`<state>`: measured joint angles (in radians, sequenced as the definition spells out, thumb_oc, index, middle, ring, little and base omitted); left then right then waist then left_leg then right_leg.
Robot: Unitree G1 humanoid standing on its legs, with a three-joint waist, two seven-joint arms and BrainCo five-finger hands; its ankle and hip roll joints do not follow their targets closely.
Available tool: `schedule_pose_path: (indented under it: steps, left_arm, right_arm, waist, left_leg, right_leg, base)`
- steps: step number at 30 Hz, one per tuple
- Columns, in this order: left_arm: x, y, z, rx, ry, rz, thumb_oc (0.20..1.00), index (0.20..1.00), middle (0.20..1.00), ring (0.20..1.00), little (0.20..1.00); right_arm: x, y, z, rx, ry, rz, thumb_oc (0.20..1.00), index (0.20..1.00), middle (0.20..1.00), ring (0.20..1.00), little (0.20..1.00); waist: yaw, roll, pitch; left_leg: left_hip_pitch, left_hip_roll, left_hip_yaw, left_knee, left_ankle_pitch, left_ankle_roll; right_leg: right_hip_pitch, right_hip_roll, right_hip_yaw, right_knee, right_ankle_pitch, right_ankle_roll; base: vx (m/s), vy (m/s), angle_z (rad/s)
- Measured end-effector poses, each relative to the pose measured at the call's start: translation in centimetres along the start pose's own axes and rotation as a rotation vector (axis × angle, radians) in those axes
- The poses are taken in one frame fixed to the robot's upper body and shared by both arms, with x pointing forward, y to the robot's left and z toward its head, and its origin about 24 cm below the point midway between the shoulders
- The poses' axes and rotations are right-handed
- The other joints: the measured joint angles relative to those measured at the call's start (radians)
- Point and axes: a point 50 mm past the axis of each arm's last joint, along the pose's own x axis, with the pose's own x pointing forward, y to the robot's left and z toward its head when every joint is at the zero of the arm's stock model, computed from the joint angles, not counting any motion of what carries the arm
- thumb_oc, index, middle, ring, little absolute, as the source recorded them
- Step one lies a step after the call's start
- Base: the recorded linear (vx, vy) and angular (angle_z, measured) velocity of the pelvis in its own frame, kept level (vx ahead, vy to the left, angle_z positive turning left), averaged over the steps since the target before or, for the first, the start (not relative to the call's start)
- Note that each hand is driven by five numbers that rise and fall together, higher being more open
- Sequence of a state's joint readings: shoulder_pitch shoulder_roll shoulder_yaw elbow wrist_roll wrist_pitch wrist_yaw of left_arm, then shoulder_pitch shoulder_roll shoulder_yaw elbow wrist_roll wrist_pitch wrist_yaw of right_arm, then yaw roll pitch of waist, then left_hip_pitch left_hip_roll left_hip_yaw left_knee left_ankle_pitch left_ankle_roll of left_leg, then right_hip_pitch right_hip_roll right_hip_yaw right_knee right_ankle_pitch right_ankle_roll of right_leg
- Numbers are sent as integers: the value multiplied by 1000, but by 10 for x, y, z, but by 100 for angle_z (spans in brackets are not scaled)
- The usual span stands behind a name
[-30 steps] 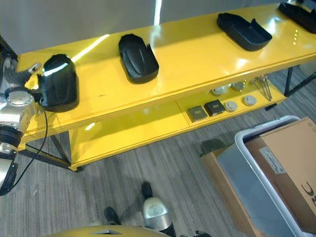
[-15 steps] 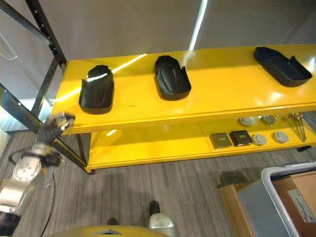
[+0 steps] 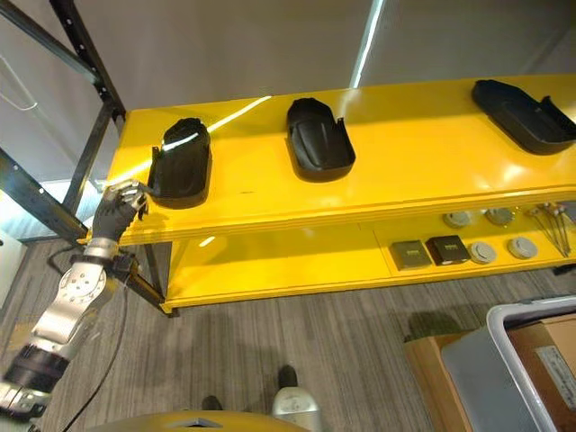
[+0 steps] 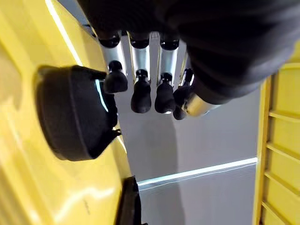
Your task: Move parts from the plastic box to the shelf.
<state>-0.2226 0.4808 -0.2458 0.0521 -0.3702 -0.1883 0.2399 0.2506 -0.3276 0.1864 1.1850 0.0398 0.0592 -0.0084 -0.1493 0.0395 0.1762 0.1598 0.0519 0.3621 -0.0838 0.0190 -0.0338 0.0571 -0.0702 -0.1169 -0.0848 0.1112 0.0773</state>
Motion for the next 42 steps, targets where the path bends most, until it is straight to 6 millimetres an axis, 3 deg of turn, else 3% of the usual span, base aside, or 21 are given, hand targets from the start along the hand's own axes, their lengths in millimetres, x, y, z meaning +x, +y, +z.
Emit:
schedule_pose_path:
  steps: [7, 12, 25, 42]
  left_arm:
    - [10, -16, -19, -62, 77, 57, 200, 200, 200, 200, 200]
    - [6, -10, -36, -41, 147, 121, 200, 200, 200, 200, 200]
    - [4, 4, -55, 4, 223, 219, 200, 200, 200, 200, 200]
    - [36, 17, -44, 36, 159, 318, 200, 200, 200, 200, 200]
  right_arm:
    - [1, 0, 9, -24, -15, 3, 1000, 1000, 1000, 1000, 1000]
    - [1, 2, 13, -35, -28, 11, 1000, 1000, 1000, 1000, 1000]
    - [1, 1, 24, -41, -58, 11, 1000, 1000, 1000, 1000, 1000]
    - [1, -10, 34, -57, -107, 1, 1000, 1000, 1000, 1000, 1000]
  waist:
    - [-42, -12, 9]
    - [-44, -18, 22]
    - [-52, -11, 49]
    - [-102, -26, 90]
  left_leg:
    - [-1, 7, 27, 4, -1, -3]
    - [1, 7, 44, 5, -1, -3]
    - [-1, 7, 51, 5, -2, -2]
    - [-12, 10, 81, 5, -2, -3]
  right_leg:
    - [-13, 10, 23, 3, 4, -4]
    - [-22, 11, 32, 3, 9, -7]
    - [-28, 12, 42, 3, 10, -7]
    - [-57, 20, 74, 3, 21, -11]
  base:
    - [7, -31, -12]
    - [-11, -7, -5]
    - [-1, 1, -1]
    - [-9, -7, -6]
